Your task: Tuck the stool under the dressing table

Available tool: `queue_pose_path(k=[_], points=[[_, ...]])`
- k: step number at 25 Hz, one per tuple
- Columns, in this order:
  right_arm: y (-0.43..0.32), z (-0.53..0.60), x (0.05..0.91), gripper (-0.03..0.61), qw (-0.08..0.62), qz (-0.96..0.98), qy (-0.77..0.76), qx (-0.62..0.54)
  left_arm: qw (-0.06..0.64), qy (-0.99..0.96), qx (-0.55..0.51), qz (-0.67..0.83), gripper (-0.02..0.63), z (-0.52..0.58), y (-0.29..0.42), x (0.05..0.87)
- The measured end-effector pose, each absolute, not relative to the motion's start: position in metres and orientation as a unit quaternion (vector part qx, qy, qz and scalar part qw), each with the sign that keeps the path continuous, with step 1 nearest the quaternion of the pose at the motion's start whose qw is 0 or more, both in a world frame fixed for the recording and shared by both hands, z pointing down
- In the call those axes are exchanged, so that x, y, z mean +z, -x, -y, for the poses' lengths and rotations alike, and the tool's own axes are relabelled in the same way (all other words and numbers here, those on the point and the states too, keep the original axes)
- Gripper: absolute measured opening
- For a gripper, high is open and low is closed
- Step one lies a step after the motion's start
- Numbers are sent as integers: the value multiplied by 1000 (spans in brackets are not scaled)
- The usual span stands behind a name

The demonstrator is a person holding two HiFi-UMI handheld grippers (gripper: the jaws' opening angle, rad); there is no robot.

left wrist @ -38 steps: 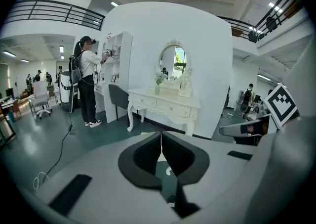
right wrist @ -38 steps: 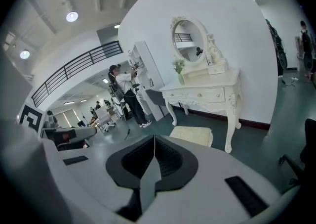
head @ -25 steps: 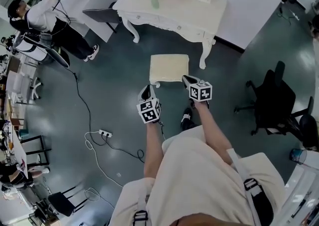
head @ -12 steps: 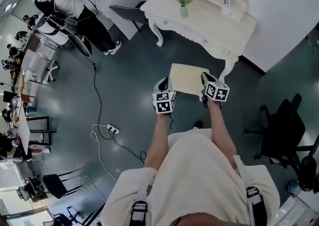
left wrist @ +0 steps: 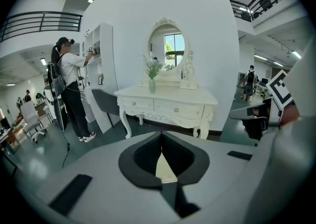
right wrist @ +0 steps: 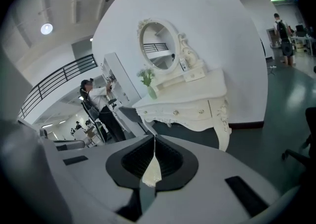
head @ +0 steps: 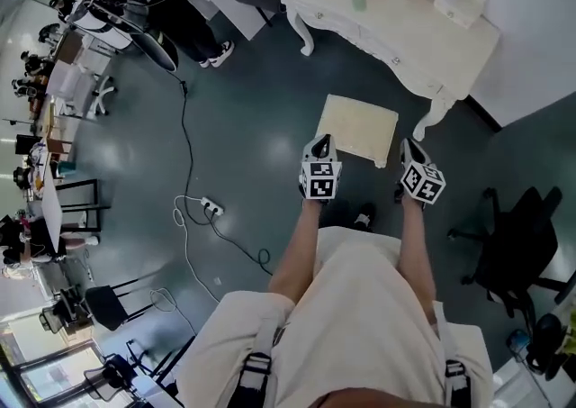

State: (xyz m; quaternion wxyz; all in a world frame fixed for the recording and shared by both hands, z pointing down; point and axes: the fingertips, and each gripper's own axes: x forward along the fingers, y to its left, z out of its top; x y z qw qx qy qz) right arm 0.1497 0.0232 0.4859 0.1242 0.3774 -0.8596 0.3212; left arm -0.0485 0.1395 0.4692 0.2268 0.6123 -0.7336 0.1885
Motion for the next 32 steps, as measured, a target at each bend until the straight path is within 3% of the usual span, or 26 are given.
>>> queue_pose_path(k=[4,12,20,32], points=[[-146,-31,514,44,138,850,-380,338,222,-625,197,722,15,-121,65,475],[-158,-58,592,46,185,807,-376,416,315,-608,215,696,15,-96,69,566],[-133,-30,668,44,173,772,-403,459,359,-631,191,661,15,-74,89,662],[-92,-26,811,43,258,741,-442,434,384,-661,163,624,15,-83,126,801]])
